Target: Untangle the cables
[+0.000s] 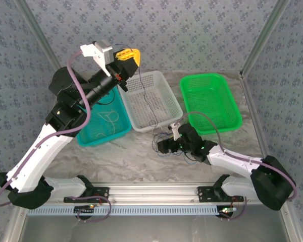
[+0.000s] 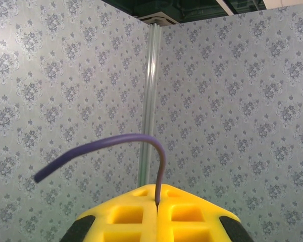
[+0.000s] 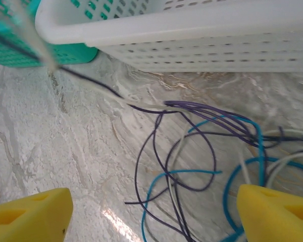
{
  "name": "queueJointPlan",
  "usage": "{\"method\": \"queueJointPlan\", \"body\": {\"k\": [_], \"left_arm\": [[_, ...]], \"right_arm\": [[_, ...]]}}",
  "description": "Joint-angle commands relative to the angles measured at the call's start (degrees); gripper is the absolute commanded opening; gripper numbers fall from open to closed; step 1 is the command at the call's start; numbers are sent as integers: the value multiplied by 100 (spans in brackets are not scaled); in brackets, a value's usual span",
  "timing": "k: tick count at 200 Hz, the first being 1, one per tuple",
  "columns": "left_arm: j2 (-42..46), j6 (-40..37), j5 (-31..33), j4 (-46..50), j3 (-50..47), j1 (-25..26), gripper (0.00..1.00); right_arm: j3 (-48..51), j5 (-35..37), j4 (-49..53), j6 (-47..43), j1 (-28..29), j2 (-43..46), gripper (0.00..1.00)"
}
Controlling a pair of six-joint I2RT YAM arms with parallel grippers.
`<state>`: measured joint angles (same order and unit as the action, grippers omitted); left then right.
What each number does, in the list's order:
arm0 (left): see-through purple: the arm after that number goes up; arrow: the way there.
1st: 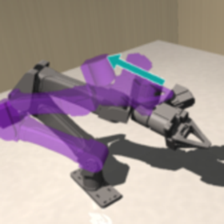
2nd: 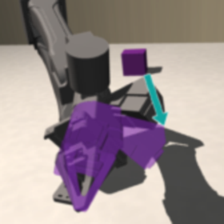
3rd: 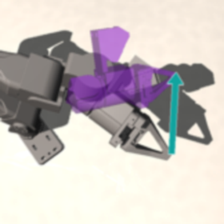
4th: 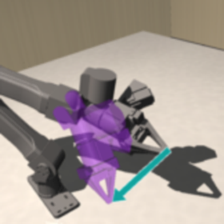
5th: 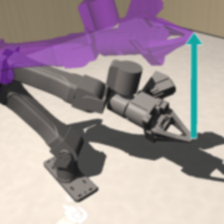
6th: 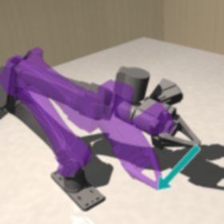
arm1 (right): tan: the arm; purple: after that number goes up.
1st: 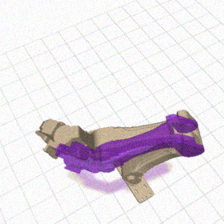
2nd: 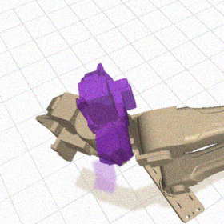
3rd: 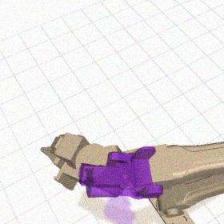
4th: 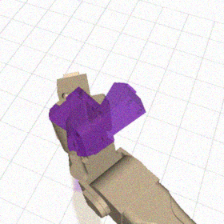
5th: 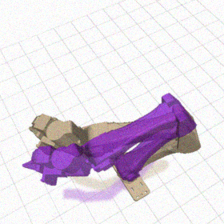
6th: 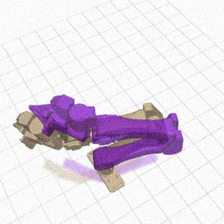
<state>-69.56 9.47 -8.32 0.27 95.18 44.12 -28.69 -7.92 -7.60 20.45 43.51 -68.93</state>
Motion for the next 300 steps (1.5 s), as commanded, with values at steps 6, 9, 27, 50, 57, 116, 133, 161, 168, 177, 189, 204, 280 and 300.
{"method": "queueJointPlan", "body": {"k": [6, 9, 27, 50, 57, 116, 133, 161, 168, 177, 189, 204, 280, 300], "left_arm": [[-31, 139, -84, -203, 195, -31, 0], [-31, 154, -83, -203, 187, -32, 0], [-46, 212, -84, -211, 170, -28, 0], [-56, 295, -75, -314, 103, -35, 0], [-57, 315, -74, -347, 79, -30, 0], [54, 337, -54, -455, -5, -26, 0], [109, 263, 51, -418, 27, -33, 0], [224, -136, 434, -194, 242, -50, 0], [229, -224, 474, -133, 349, -51, 0], [211, -321, 491, -54, 504, -59, 0], [169, -387, 473, -4, 690, -55, 0], [114, -466, 471, 30, 866, -57, 0], [-304, -702, 567, 344, 1839, -65, 0], [-386, -657, 513, 313, 1929, -67, 0]], "right_arm": [[103, 887, -968, -133, 297, -266, 89], [100, 940, -1044, -138, 319, -301, 89], [-25, 1222, -1305, -166, 428, -505, 89], [-174, 1571, -1702, -143, 515, -832, 90], [-221, 1616, -1816, -114, 510, -954, 90], [-703, 1477, -2227, -33, 394, -1767, 65], [-804, 1277, -1986, 38, 357, -1928, 45], [-616, 1222, -1474, 97, 333, -1869, 36], [-525, 1230, -1318, 116, 325, -1831, 34], [-410, 1240, -1148, 152, 309, -1783, 31], [-299, 1262, -957, 196, 287, -1736, 28], [-155, 1232, -820, 279, 281, -1652, 28], [357, 1472, -548, 569, 215, -1148, 19], [306, 1462, -398, 480, 187, -1153, 15]]}}
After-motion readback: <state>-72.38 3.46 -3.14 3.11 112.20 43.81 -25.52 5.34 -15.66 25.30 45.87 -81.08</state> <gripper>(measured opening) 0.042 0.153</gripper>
